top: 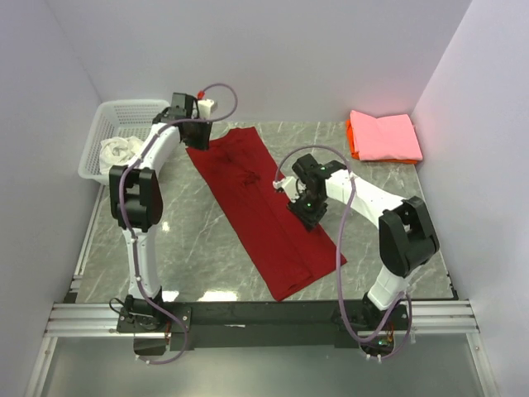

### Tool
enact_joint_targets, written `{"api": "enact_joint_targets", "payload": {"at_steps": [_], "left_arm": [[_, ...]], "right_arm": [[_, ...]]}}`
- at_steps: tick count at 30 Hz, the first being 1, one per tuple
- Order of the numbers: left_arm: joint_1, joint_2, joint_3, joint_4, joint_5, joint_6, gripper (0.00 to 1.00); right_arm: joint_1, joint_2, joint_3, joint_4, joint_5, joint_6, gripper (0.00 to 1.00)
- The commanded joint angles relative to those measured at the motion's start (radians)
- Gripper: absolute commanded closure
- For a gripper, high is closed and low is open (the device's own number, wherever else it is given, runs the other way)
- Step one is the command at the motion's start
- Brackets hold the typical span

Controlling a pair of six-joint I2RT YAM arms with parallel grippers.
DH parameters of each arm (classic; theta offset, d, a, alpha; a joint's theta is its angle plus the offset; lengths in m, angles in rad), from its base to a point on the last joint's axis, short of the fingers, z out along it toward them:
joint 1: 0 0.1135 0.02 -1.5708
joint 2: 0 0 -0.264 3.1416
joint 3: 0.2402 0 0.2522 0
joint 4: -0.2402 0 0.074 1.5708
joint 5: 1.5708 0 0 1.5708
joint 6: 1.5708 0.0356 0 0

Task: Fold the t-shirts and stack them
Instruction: Fold the tshirt

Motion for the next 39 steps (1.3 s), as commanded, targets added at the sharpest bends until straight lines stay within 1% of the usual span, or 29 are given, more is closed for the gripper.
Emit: {"api": "enact_joint_targets", "payload": {"at_steps": [1, 2, 3, 7, 10, 16, 17, 21, 22, 26, 28, 29, 30, 32, 33, 34, 35, 36, 38, 39], "left_arm": [[0.0, -0.045, 0.054, -0.041, 0.091, -0.03, 0.72], [0.0, -0.038, 0.062, -0.089, 0.107, -0.032, 0.72], [0.0, -0.034, 0.065, -0.103, 0.124, -0.03, 0.72], [0.0, -0.04, 0.018, -0.112, 0.165, -0.05, 0.7], [-0.001, -0.037, -0.004, -0.12, 0.17, -0.067, 0.71], [-0.023, 0.018, 0.002, -0.184, 0.168, -0.086, 0.74], [-0.027, 0.026, 0.004, -0.19, 0.167, -0.086, 0.75], [-0.057, 0.064, -0.015, -0.2, 0.168, -0.09, 0.76], [-0.069, 0.074, -0.021, -0.2, 0.165, -0.092, 0.76], [-0.09, 0.135, -0.029, -0.201, 0.152, -0.104, 0.78], [-0.095, 0.188, -0.003, -0.198, 0.136, -0.115, 0.81], [-0.098, 0.211, 0.037, -0.203, 0.127, -0.118, 0.86], [-0.1, 0.259, 0.062, -0.21, 0.124, -0.119, 0.86], [-0.115, 0.305, 0.118, -0.223, 0.11, -0.112, 0.86], [-0.121, 0.346, 0.178, -0.223, 0.101, -0.109, 0.85], [-0.129, 0.368, 0.21, -0.224, 0.096, -0.107, 0.85], [-0.13, 0.389, 0.246, -0.227, 0.093, -0.107, 0.85], [-0.13, 0.431, 0.322, -0.227, 0.098, -0.109, 0.85], [-0.129, 0.463, 0.387, -0.22, 0.098, -0.112, 0.85], [-0.129, 0.474, 0.414, -0.18, 0.093, -0.113, 0.85]], "right_arm": [[-0.003, 0.048, 0.0, -0.003, 0.061, -0.046, 0.66], [-0.003, 0.06, -0.002, 0.002, 0.062, -0.05, 0.67], [-0.003, 0.083, -0.005, 0.006, 0.062, -0.05, 0.68], [0.009, 0.126, -0.035, 0.035, 0.072, -0.046, 0.72], [0.027, 0.146, -0.084, 0.052, 0.064, -0.046, 0.73], [0.153, 0.169, -0.146, 0.069, -0.01, 0.003, 0.73], [0.202, 0.171, -0.147, 0.071, -0.026, 0.011, 0.73], [0.313, 0.181, -0.134, 0.072, -0.111, 0.058, 0.73], [0.327, 0.183, -0.124, 0.072, -0.146, 0.08, 0.73], [0.342, 0.177, -0.094, 0.074, -0.191, 0.105, 0.72], [0.327, 0.162, -0.072, 0.06, -0.218, 0.094, 0.7], [0.315, 0.142, -0.063, 0.049, -0.229, 0.079, 0.69], [0.301, 0.131, -0.049, 0.033, -0.234, 0.063, 0.67], [0.215, 0.097, -0.029, 0.019, -0.253, 0.013, 0.66], [0.171, 0.088, -0.017, 0.011, -0.273, -0.003, 0.65], [0.09, 0.083, 0.02, 0.002, -0.287, -0.015, 0.64], [0.045, 0.082, 0.041, -0.001, -0.304, -0.017, 0.64], [0.011, 0.088, 0.088, -0.001, -0.306, -0.015, 0.63], [-0.059, 0.112, 0.135, 0.015, -0.288, -0.001, 0.63], [-0.074, 0.121, 0.173, 0.05, -0.248, 0.011, 0.64]]}}
